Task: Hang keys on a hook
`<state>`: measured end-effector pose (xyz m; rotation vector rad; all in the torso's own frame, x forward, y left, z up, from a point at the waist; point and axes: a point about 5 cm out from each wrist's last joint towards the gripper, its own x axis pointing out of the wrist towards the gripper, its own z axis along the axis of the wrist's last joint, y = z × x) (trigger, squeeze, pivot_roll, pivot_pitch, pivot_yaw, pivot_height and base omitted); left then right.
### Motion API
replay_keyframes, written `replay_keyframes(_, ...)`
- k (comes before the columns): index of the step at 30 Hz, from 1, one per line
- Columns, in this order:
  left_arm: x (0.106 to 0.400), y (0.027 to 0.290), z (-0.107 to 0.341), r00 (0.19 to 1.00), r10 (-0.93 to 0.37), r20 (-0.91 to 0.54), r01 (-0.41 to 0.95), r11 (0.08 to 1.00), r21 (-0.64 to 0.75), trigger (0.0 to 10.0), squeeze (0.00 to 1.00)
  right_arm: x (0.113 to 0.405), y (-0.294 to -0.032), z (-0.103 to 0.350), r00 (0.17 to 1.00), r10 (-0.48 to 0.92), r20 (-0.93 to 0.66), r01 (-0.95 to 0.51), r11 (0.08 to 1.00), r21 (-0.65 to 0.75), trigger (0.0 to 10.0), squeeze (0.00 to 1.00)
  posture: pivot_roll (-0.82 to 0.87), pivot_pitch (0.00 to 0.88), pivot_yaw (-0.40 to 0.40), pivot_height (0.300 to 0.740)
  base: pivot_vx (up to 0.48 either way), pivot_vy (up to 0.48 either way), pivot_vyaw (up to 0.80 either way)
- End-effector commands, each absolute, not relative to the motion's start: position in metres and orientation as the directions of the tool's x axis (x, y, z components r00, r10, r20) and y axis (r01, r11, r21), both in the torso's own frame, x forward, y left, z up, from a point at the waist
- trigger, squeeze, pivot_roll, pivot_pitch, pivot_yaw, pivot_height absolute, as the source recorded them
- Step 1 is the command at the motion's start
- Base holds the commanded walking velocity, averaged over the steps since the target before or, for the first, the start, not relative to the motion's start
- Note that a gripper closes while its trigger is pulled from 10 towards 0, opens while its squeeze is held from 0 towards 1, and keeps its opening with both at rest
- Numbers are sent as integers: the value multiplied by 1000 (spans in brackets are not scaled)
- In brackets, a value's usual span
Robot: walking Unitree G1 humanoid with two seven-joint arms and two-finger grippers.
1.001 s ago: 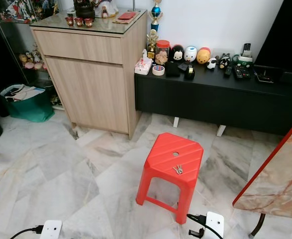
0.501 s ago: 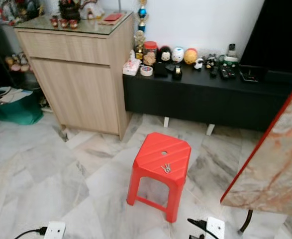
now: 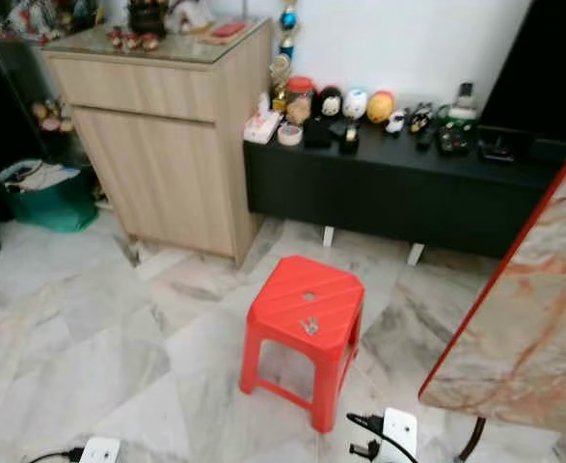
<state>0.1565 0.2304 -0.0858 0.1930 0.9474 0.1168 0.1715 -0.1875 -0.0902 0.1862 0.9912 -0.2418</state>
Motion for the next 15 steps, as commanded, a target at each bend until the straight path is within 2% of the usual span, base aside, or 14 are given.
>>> replay_keyframes(1, 154, 226, -88, 572, 169, -803, -1, 979, 206, 10000, 0, 168, -196, -91, 514, -143, -846, 297, 955, 19, 10000, 0, 58, 0, -39, 740, 0, -296, 0)
replay_keyframes(15, 153, 221, -89, 566, 163, -808, 3, 980, 199, 10000, 0, 169, -196, -90, 517, -137, -845, 286, 958, 20, 10000, 0, 56, 0, -44, 740, 0, -297, 0)
